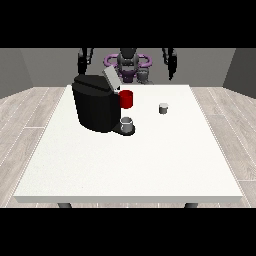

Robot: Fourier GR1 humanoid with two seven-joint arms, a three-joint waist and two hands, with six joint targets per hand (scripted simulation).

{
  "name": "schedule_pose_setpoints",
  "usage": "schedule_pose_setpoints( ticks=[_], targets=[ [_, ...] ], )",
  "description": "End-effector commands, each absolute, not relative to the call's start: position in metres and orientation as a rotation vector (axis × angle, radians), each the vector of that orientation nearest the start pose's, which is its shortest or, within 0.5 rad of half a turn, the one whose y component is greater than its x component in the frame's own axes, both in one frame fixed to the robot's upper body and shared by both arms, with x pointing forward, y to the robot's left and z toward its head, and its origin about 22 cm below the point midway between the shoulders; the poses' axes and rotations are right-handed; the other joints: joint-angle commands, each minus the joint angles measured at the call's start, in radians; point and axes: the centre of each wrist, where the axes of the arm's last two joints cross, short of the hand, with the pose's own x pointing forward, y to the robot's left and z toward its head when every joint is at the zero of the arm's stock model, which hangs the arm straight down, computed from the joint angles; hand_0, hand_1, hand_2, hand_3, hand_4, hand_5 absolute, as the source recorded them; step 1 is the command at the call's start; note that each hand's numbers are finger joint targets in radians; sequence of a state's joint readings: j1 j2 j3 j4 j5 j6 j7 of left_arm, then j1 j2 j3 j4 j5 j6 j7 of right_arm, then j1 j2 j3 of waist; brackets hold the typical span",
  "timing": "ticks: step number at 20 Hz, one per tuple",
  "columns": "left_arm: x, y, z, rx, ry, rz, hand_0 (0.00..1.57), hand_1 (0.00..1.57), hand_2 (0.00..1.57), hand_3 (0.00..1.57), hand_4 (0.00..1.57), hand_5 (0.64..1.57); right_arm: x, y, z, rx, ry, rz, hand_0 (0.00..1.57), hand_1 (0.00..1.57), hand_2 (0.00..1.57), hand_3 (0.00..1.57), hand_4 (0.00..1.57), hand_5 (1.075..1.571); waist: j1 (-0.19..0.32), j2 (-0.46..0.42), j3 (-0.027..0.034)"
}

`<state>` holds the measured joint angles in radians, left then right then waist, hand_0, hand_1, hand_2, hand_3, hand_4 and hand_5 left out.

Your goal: Insert the coffee pod into the coffee machine and close the lid

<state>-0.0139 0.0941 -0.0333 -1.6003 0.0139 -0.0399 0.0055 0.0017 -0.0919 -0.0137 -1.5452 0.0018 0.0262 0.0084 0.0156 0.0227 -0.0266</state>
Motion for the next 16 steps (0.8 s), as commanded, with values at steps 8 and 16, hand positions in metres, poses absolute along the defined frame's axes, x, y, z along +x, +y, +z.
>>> schedule_pose_setpoints(
  ticks=[8,16],
  targets=[
    [0.241,0.288,0.013,0.168,-1.665,-0.527,0.0,0.0,0.0,0.0,0.0,1.571,0.24,-0.253,0.0,-0.286,-1.577,0.064,0.0,0.0,0.0,0.0,0.0,1.571,-0.05,-0.024,0.0255],
    [0.292,0.345,0.058,0.349,-1.581,-0.629,0.0,0.0,0.0,0.0,0.0,1.571,0.268,-0.226,0.039,-0.229,-1.685,0.098,0.0,0.0,0.0,0.0,0.0,1.571,-0.124,0.073,0.0259]
  ],
)
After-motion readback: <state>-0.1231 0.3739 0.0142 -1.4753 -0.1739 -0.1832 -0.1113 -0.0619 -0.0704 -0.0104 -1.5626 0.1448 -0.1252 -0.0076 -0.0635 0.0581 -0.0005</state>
